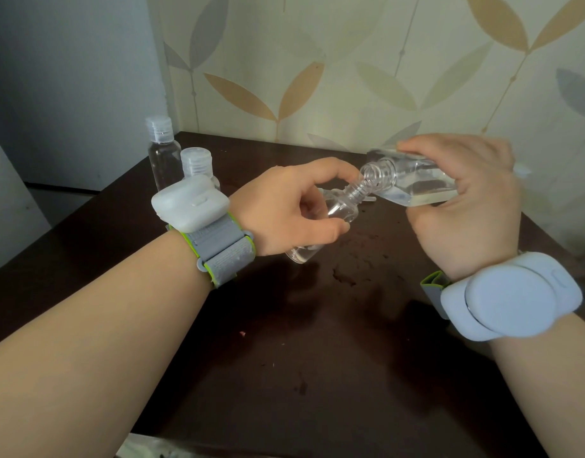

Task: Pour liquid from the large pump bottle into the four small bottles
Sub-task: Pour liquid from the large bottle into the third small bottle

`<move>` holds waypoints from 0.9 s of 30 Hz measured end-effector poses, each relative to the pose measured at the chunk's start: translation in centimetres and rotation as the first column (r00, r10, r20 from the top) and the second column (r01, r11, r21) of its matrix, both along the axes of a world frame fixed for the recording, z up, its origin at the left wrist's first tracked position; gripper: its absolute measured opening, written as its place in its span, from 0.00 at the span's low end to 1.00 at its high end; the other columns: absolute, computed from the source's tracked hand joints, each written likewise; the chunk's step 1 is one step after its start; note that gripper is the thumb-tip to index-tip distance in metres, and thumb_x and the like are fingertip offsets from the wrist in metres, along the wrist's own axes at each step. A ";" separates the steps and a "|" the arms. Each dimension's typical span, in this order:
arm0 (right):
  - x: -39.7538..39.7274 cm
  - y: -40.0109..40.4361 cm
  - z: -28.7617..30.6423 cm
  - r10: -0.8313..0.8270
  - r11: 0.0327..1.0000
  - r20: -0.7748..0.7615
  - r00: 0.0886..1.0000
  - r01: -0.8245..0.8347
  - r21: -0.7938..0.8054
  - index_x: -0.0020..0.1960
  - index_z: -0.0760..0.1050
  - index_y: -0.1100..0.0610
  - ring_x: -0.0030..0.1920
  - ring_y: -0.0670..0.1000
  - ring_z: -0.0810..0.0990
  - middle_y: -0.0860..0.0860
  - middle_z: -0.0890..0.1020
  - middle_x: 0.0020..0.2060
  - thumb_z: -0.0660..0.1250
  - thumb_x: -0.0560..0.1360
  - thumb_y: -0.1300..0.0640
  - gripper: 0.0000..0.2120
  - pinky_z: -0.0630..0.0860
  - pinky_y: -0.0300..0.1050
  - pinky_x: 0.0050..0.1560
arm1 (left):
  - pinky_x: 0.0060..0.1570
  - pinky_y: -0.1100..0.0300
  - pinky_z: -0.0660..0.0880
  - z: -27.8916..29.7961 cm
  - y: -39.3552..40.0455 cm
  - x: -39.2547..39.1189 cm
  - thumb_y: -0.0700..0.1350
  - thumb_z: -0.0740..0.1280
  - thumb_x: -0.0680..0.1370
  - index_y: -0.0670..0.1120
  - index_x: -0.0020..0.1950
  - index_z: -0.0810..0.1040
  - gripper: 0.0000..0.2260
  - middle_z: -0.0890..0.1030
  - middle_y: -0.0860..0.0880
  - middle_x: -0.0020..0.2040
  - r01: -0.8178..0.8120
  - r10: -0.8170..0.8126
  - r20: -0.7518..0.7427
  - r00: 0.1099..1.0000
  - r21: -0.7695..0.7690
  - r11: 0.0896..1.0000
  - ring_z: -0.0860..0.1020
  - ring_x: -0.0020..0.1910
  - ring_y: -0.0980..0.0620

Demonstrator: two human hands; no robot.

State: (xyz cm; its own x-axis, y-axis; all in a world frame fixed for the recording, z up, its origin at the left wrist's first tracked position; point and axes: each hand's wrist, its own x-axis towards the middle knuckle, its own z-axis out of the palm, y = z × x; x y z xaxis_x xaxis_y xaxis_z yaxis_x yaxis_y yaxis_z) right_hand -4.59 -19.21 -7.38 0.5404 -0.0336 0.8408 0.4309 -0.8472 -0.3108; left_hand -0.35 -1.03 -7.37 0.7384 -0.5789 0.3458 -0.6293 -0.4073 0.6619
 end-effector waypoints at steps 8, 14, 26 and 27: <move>-0.1 0.1 -0.1 0.003 1.000 -0.013 1.000 -0.003 -0.012 0.51 0.80 0.57 0.53 0.60 0.70 0.52 0.80 0.46 0.63 0.61 0.73 0.21 0.65 0.69 0.56 | 0.37 0.63 0.70 0.0 0.1 0.0 0.53 0.66 0.65 0.68 0.47 0.68 0.15 0.81 0.47 0.34 -0.003 0.003 -0.012 1.000 0.004 1.000 0.70 0.28 0.54; 0.0 0.0 -0.2 0.007 1.000 -0.010 1.000 -0.007 -0.029 0.51 0.80 0.58 0.53 0.63 0.71 0.54 0.80 0.46 0.63 0.60 0.74 0.23 0.65 0.70 0.56 | 0.36 0.63 0.69 0.0 0.0 0.0 0.52 0.66 0.65 0.67 0.47 0.68 0.15 0.80 0.47 0.33 0.008 -0.008 -0.021 1.000 -0.005 1.000 0.70 0.28 0.54; 0.1 0.0 -0.1 0.015 0.999 -0.013 1.000 -0.016 -0.038 0.51 0.80 0.58 0.53 0.63 0.71 0.54 0.80 0.46 0.63 0.61 0.74 0.22 0.65 0.70 0.56 | 0.36 0.64 0.69 0.1 0.1 0.0 0.52 0.66 0.65 0.67 0.48 0.68 0.15 0.79 0.50 0.31 0.013 -0.013 -0.021 1.000 0.006 1.000 0.70 0.28 0.54; 0.0 0.0 -0.1 0.017 0.999 -0.013 1.000 -0.018 -0.038 0.51 0.80 0.58 0.53 0.63 0.71 0.54 0.80 0.46 0.63 0.61 0.74 0.22 0.65 0.70 0.56 | 0.36 0.65 0.69 0.0 0.1 0.0 0.52 0.66 0.65 0.67 0.48 0.68 0.15 0.79 0.51 0.31 0.014 -0.014 -0.022 1.000 0.007 1.000 0.69 0.28 0.54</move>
